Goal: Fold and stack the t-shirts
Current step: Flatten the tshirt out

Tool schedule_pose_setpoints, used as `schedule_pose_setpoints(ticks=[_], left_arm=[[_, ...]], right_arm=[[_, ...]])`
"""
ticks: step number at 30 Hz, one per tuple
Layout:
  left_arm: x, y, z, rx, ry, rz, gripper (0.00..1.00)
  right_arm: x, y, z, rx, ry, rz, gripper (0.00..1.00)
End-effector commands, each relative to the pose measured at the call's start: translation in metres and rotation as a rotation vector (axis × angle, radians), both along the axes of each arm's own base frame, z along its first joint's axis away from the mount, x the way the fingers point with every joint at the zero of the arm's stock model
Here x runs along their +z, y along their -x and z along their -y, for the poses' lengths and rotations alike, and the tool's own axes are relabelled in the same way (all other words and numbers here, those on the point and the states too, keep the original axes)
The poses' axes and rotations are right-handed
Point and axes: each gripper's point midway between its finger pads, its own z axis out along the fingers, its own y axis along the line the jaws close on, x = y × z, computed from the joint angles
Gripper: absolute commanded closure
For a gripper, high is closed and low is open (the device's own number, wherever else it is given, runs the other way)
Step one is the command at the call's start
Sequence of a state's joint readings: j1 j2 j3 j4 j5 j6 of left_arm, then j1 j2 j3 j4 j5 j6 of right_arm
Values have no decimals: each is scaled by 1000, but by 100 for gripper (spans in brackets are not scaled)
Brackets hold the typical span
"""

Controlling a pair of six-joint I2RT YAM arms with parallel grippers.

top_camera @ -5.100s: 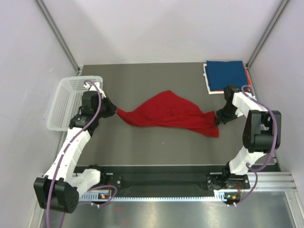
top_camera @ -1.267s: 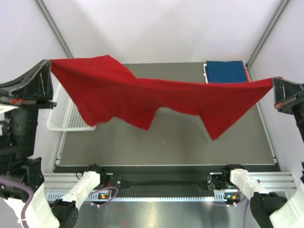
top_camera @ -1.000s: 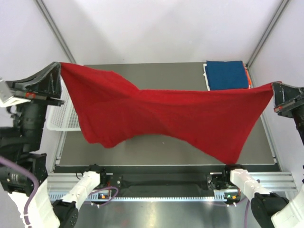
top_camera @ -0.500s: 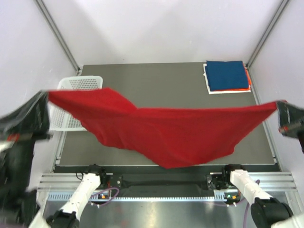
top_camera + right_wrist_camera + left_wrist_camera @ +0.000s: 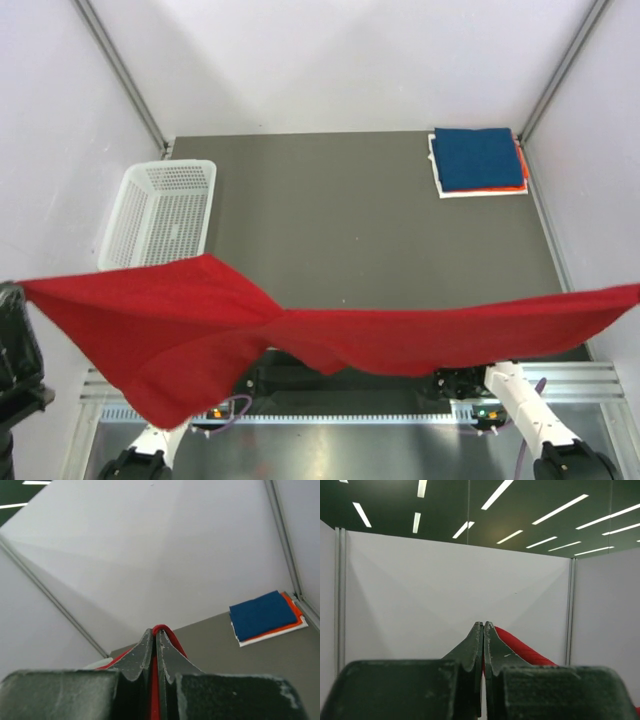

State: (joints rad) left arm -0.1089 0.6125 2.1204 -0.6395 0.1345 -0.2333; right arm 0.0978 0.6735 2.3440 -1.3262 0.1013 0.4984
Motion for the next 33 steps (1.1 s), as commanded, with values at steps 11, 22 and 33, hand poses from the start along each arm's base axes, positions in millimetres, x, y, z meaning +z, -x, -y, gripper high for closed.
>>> schedule_pose_setpoints(ticks=[11, 22, 33], left_arm=[[-51, -317, 54, -48, -183, -343, 100], [-194, -552, 82, -42, -306, -529, 100], [-274, -662, 86, 16, -304, -510, 100]], right_arm=[[-47, -256, -1, -147, 130, -318, 100], [-147, -470, -18, -109, 218, -476, 100], [-249, -598, -33, 26, 221, -531, 100]])
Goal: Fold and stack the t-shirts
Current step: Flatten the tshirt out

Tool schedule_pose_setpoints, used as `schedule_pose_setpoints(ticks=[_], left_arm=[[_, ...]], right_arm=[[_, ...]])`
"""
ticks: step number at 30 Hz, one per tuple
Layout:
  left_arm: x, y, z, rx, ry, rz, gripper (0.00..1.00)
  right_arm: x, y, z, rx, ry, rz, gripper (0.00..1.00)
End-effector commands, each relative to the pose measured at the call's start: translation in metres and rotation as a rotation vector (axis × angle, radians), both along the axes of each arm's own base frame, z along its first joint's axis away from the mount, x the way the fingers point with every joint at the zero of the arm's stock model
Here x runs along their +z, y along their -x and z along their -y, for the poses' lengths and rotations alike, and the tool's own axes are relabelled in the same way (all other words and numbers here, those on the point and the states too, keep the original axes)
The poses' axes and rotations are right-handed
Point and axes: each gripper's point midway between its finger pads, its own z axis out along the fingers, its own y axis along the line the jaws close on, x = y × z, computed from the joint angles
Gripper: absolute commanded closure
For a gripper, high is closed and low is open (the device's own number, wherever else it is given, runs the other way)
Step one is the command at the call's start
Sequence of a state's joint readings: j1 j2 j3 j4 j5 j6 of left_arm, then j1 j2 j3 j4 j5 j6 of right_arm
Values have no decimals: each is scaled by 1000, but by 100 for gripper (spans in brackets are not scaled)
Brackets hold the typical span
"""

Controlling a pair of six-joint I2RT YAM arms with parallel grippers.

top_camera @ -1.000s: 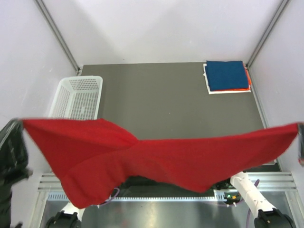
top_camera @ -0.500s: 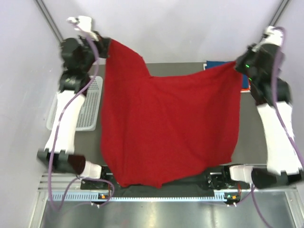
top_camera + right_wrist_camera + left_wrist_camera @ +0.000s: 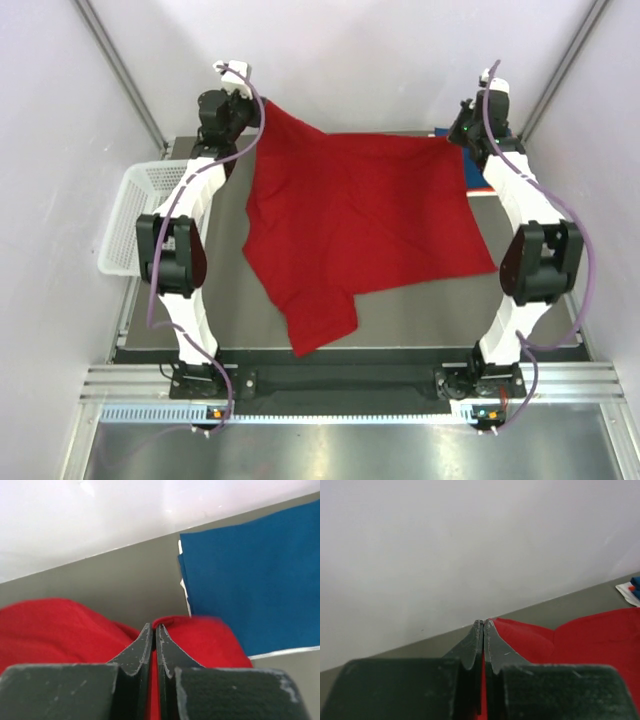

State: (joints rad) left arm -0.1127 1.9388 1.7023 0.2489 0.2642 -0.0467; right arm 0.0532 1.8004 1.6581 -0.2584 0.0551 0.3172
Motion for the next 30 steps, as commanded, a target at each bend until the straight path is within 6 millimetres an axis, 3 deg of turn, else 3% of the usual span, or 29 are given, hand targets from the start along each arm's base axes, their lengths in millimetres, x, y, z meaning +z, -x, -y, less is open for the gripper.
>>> schedule_pose_setpoints(ticks=[1, 2, 10, 12, 13, 19, 20, 21, 22, 25, 29, 30], left_arm=[[71, -16, -2, 15, 0, 271, 100], [66, -19, -1, 14, -5, 268, 100], [16, -39, 9, -24, -7, 183, 100], [8, -40, 10, -27, -9, 166, 100], [1, -39, 12, -32, -12, 153, 100], [-20, -26, 18, -46, -50, 117, 100], [-24, -23, 18, -50, -62, 105, 100], [-30, -19, 19, -54, -72, 83, 100], [-20, -13, 17, -50, -79, 93, 100], [-19, 7, 11, -34, -118, 76, 100], [-26, 30, 0, -23, -215, 48, 100], [-36, 36, -1, -29, -228, 4, 100]], right_arm=[[59, -36, 1, 25, -36, 217, 100], [43, -44, -1, 26, -37, 191, 100], [14, -73, 2, 37, -111, 181, 100], [2, -80, -7, 73, -144, 171, 100], [8, -84, -15, 113, -170, 204, 100], [-14, -96, -26, 148, -233, 192, 100], [-20, -99, -6, 118, -233, 185, 100], [-24, -100, -5, 113, -240, 175, 100], [-25, -101, -1, 105, -239, 171, 100], [-29, -98, 14, 84, -238, 150, 100], [-24, -86, 34, 69, -237, 139, 100], [-25, -83, 37, 66, -232, 126, 100]])
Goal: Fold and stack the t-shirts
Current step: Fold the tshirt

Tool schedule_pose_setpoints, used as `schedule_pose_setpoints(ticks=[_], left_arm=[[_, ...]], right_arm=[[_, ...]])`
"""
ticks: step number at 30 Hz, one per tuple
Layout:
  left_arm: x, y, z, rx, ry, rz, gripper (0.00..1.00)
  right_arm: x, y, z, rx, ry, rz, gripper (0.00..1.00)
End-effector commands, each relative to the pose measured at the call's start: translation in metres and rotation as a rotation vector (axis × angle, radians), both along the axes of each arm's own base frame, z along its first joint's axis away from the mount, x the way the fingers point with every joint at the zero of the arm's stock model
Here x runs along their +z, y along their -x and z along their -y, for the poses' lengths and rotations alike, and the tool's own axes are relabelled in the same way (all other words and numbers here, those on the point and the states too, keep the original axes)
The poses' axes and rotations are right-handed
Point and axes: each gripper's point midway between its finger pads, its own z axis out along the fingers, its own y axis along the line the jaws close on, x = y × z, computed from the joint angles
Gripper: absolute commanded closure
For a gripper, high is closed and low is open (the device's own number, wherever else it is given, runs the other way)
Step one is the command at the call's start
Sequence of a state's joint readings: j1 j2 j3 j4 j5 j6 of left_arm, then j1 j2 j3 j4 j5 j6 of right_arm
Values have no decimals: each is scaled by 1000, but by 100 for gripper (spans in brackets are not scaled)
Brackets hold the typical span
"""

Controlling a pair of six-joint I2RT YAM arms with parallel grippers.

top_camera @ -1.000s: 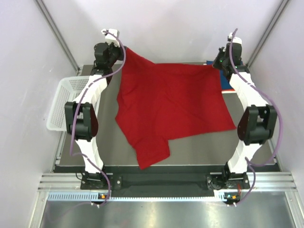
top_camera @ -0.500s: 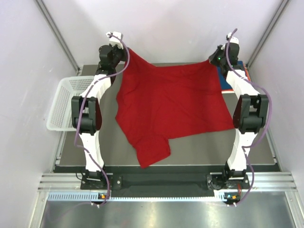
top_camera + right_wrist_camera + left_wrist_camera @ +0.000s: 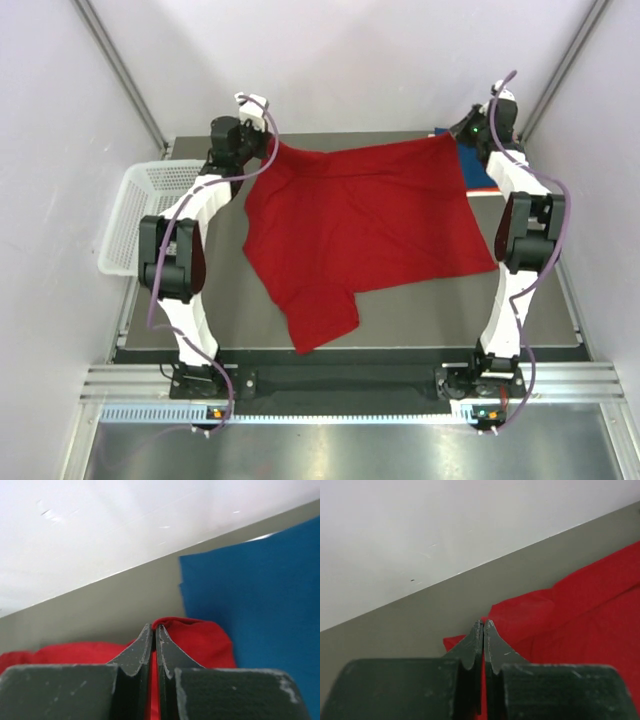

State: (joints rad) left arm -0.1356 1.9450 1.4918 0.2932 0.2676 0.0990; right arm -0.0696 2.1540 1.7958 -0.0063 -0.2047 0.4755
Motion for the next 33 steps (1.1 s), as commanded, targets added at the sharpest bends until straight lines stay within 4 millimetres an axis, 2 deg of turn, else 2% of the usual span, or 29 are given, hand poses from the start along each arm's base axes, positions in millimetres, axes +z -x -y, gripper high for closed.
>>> schedule_pose_setpoints(ticks=[1, 2, 3, 4, 5, 6, 7, 8, 13, 15, 16, 18, 19, 20, 21, 22, 24, 25, 27, 29, 33], left_arm=[[67, 28, -6, -21, -72, 121, 100], [67, 33, -4, -37, -80, 110, 100], [57, 39, -3, -50, -85, 62, 100], [63, 47, -3, -57, -83, 60, 100], [61, 53, -2, -66, -86, 43, 100], [50, 60, -3, -69, -88, 12, 100], [52, 69, -3, -74, -88, -3, 100], [51, 76, -1, -92, -85, -16, 100], [19, 107, 2, -132, -64, -160, 100], [-2, 121, 5, -142, -51, -248, 100], [-3, 127, 5, -146, -46, -263, 100], [-17, 140, 3, -130, -30, -309, 100], [-13, 145, 2, -122, -25, -302, 100], [-13, 150, 2, -118, -13, -312, 100], [-21, 156, 1, -112, -14, -341, 100], [-20, 161, 1, -105, -17, -346, 100], [-27, 167, 1, -100, -16, -378, 100], [-31, 173, 1, -99, -20, -407, 100], [-34, 182, 4, -99, -1, -431, 100], [-41, 193, 12, -112, 35, -491, 100], [-71, 219, 9, -79, 44, -624, 100]], right_arm=[[53, 5, 22, -10, 11, 98, 100], [55, 7, 24, -10, 10, 101, 100], [48, 11, 26, -9, 6, 70, 100], [41, 16, 29, -7, 2, 52, 100], [45, 20, 31, -12, 1, 55, 100], [42, 23, 32, -13, 2, 46, 100], [34, 27, 35, -13, -3, 24, 100], [35, 30, 35, -12, 0, 21, 100], [10, 46, 35, -3, 2, -50, 100], [6, 52, 34, -6, -6, -63, 100], [-3, 58, 35, -7, -10, -83, 100], [-2, 64, 35, -10, -5, -84, 100], [-8, 68, 35, -13, -6, -99, 100], [-5, 72, 36, -16, -3, -98, 100], [-7, 74, 36, -17, -2, -104, 100], [-13, 79, 35, -18, -6, -120, 100], [-13, 85, 34, -18, -7, -125, 100], [-22, 91, 33, -17, -9, -145, 100], [-23, 96, 33, -22, -10, -150, 100], [-29, 102, 34, -30, -7, -165, 100], [-40, 109, 34, -37, -17, -194, 100]])
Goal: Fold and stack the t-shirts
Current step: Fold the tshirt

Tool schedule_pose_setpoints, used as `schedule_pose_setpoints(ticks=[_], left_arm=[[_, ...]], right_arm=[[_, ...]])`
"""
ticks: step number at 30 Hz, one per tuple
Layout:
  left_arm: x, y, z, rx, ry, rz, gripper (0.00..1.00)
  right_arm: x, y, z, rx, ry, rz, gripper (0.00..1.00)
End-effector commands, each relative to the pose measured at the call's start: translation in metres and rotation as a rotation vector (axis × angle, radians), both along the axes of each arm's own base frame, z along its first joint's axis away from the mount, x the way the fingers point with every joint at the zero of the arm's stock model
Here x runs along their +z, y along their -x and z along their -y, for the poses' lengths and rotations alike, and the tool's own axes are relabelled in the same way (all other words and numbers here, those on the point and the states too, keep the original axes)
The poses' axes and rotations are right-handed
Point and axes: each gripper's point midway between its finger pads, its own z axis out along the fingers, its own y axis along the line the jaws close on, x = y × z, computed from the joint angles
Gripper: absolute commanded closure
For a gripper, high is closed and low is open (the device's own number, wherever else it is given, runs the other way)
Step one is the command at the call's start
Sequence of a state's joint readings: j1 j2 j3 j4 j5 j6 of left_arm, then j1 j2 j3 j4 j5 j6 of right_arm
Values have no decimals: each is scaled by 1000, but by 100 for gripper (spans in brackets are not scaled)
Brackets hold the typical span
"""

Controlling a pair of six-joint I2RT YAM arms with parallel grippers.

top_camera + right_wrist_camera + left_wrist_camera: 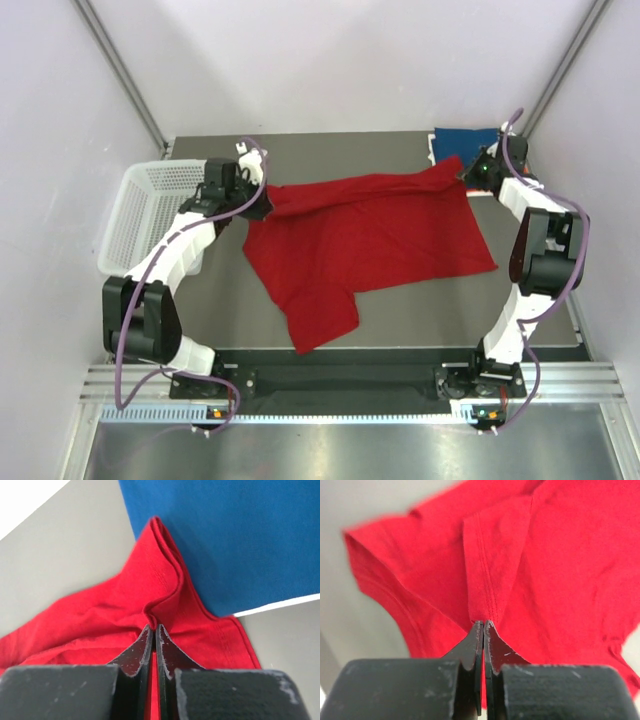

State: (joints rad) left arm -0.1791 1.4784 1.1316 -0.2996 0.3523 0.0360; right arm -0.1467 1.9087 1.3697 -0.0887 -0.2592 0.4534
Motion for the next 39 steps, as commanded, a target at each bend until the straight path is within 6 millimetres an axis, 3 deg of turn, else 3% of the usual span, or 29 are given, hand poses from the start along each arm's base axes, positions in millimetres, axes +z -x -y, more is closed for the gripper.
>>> schedule_pose_setpoints(ticks=[1, 4, 7, 9, 12, 14, 17, 22, 27, 29, 34, 35, 37, 39], left_arm=[[-20, 32, 1, 30, 35, -124, 98], [-32, 45, 5, 35, 48, -142, 92], [-44, 50, 8, 36, 46, -182, 80], [-52, 55, 6, 62, 40, -257, 75], [-46, 50, 1, 112, 25, -280, 69], [-36, 35, -12, 217, -4, -238, 67], [-27, 12, -36, 392, -49, -185, 62], [-50, 5, -34, 489, -28, -298, 64], [-82, 21, -38, 587, 18, -353, 64], [-92, 28, -43, 624, -6, -394, 65], [-94, 42, -53, 667, -32, -403, 62], [-96, 49, -53, 672, -22, -409, 60], [-104, 62, -53, 680, -5, -429, 46], [-99, 67, -56, 697, 7, -404, 39]], right_arm=[[25, 2, 12, -23, 26, 61, 100], [18, 4, 17, -35, 27, 44, 100], [14, 4, 22, -47, 19, 34, 100], [13, 5, 23, -51, 9, 22, 94], [16, 9, 24, -55, -5, -2, 86], [24, 14, 24, -72, -16, -20, 80], [24, 36, 28, -147, -25, -92, 73], [-12, 87, 36, -241, 9, -284, 75], [-44, 128, 53, -344, 42, -415, 78], [-47, 136, 57, -380, 30, -428, 80], [-64, 160, 67, -482, 60, -492, 82], [-67, 163, 66, -494, 51, -505, 82], [-73, 169, 65, -503, 45, -530, 82], [-76, 177, 67, -530, 55, -547, 81]])
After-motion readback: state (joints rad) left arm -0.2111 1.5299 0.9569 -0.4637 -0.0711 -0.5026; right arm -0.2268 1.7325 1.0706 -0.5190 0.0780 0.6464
